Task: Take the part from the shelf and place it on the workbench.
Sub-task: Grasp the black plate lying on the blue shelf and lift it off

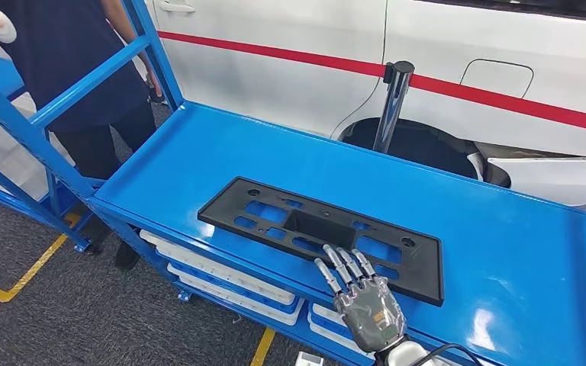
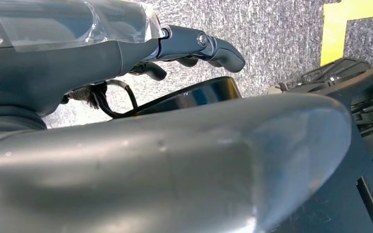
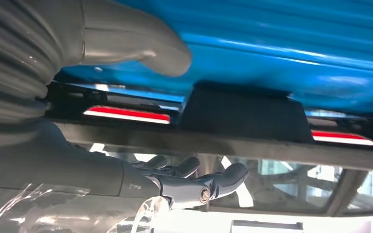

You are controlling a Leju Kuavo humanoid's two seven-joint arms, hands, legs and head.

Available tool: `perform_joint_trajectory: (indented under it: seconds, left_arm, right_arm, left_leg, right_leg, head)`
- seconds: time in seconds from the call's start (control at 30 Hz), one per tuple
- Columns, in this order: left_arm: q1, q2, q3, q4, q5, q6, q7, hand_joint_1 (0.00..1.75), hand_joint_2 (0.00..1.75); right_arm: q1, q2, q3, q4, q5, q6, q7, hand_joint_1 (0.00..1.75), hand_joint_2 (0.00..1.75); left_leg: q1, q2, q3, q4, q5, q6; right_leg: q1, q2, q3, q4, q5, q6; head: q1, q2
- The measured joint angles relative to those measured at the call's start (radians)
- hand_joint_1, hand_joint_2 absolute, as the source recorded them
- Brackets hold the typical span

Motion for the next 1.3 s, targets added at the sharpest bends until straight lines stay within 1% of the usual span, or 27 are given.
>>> perform_joint_trajectory:
  seconds: [0.27,0.6,0.9,1.3]
  left_arm:
    - [0.000,0.000,0.000,0.000,0.003,0.000,-0.002,0.00,0.00]
    - [0.000,0.000,0.000,0.000,0.003,0.000,-0.001,0.00,0.00]
    - [0.000,-0.001,0.000,0.000,-0.001,-0.002,-0.003,0.00,0.00]
    - [0.000,-0.004,0.000,0.000,-0.004,0.002,-0.002,0.00,0.00]
  right_arm:
    - [0.021,-0.015,-0.023,0.008,-0.010,-0.003,0.044,0.00,1.75]
    - [0.065,-0.041,-0.106,0.031,-0.050,-0.039,0.114,0.00,1.75]
    - [0.085,-0.046,-0.162,0.080,-0.080,-0.059,0.131,0.00,1.75]
    - [0.094,-0.047,-0.198,0.135,-0.093,-0.079,0.139,0.00,1.75]
  left_leg:
    - [0.000,0.000,0.001,0.000,-0.001,-0.001]
    - [0.000,0.000,0.003,0.000,-0.001,-0.001]
    - [0.000,0.000,0.008,0.000,-0.001,-0.002]
    - [0.001,0.000,0.013,0.000,-0.002,-0.003]
  right_leg:
    - [0.000,0.000,0.000,0.000,-0.001,-0.001]
    - [0.000,0.000,0.002,0.000,0.000,-0.001]
    - [0.000,0.000,0.006,0.000,-0.001,-0.001]
    - [0.000,0.000,0.012,-0.001,-0.001,-0.002]
  head:
    - [0.000,0.000]
    - [0.000,0.000]
    - [0.001,0.000]
    - [0.001,0.000]
